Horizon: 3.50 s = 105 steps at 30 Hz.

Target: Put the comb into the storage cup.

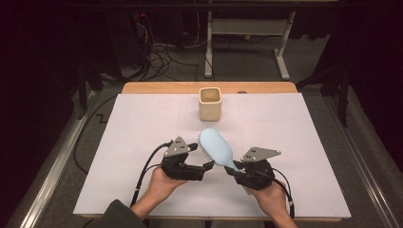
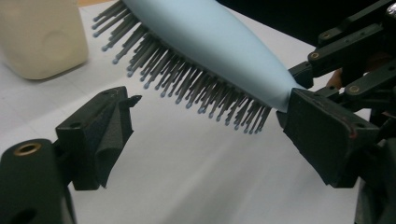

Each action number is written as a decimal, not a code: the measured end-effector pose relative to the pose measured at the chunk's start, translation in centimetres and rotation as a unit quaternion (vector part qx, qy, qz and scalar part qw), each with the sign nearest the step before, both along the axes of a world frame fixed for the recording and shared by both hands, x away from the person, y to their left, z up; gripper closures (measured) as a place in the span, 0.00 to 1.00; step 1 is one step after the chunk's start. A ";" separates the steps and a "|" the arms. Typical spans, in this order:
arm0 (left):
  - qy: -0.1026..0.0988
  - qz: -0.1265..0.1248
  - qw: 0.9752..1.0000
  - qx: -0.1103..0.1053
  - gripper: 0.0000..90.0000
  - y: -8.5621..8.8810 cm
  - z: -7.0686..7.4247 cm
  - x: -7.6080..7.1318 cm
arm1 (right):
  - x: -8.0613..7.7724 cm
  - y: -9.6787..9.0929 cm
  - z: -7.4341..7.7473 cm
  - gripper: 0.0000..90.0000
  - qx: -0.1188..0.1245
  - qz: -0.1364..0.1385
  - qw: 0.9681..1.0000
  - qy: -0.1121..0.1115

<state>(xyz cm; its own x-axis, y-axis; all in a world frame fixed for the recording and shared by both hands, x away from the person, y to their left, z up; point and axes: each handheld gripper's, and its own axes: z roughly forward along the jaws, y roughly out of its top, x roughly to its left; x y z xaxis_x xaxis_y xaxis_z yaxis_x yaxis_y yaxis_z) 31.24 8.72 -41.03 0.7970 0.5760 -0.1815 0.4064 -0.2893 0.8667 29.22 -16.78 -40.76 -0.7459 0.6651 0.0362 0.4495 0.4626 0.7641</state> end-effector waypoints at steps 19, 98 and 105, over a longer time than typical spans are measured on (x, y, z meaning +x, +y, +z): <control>0.021 -0.002 1.000 -0.013 0.14 -1.2 0.2 0.5 | -0.2 0.8 -0.2 0.78 -0.010 0.003 1.000 -0.013; 0.066 0.033 0.997 -0.012 0.17 -2.2 0.9 0.6 | -0.7 2.4 0.8 0.78 -0.032 -0.017 0.996 -0.084; 0.069 0.030 0.997 -0.026 0.24 -2.1 1.2 0.4 | -0.6 2.3 1.1 0.78 -0.025 -0.014 0.996 -0.081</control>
<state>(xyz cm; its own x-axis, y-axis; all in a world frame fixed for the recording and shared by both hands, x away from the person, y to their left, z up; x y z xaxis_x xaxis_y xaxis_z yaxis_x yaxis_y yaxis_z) 31.69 6.63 -39.88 0.7275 0.6084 -0.3172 0.5377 -0.2183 0.8144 28.66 -14.44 -39.71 -0.7201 0.6839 -0.1168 0.3359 0.4910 0.8038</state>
